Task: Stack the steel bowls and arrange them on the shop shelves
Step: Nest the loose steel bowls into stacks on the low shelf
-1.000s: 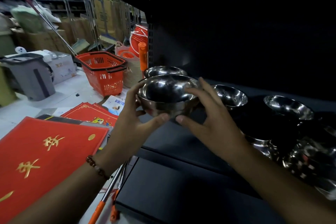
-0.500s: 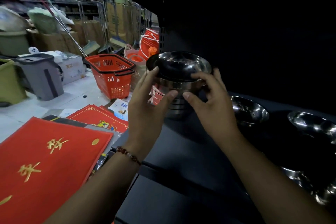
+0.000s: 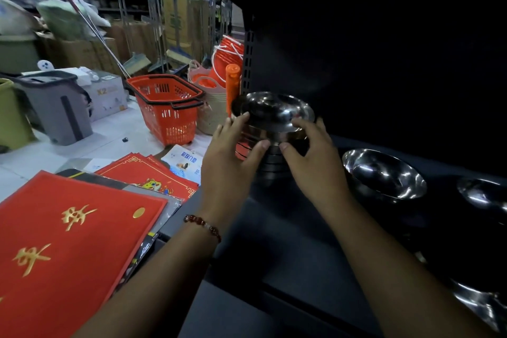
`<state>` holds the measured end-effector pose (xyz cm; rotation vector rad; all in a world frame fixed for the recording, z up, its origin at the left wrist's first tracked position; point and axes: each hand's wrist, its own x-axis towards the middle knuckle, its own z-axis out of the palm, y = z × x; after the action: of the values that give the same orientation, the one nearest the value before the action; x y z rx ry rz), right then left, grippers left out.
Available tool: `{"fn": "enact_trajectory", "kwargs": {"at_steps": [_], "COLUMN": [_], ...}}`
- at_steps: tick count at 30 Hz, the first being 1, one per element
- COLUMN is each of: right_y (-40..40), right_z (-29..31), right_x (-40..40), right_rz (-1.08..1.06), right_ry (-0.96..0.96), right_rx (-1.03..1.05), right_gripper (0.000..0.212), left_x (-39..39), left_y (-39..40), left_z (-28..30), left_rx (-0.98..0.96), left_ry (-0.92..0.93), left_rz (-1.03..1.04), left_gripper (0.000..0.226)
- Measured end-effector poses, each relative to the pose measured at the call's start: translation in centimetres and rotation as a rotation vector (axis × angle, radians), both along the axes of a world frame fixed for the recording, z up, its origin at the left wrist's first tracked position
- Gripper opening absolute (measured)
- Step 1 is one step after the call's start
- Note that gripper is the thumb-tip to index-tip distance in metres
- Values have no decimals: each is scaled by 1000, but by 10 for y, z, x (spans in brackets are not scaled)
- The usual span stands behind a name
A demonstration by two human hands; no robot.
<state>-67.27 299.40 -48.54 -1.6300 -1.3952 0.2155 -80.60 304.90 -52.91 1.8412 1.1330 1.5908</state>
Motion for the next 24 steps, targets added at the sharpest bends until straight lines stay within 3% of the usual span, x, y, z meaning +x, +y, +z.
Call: {"fn": "enact_trajectory", "kwargs": {"at_steps": [5, 8, 13, 18, 24], "right_y": [-2, -7, -38, -97, -181], "right_z": [0, 1, 4, 5, 3], "right_x": [1, 5, 13, 27, 54], "right_rz": [37, 31, 64, 69, -21], "right_ry": [-85, -221, -493, -697, -756], "right_rx": [-212, -263, -365, -449, -512], "right_gripper": [80, 88, 89, 80, 75], "left_x": [-3, -5, -12, -6, 20], "left_y": [-2, -3, -15, -57, -115], "left_z": [-1, 0, 0, 1, -11], "left_rx": [-13, 10, 213, 300, 302], "left_ry": [131, 258, 525, 737, 939], "left_rz": [39, 52, 74, -5, -219], "left_gripper": [61, 65, 62, 64, 71]}}
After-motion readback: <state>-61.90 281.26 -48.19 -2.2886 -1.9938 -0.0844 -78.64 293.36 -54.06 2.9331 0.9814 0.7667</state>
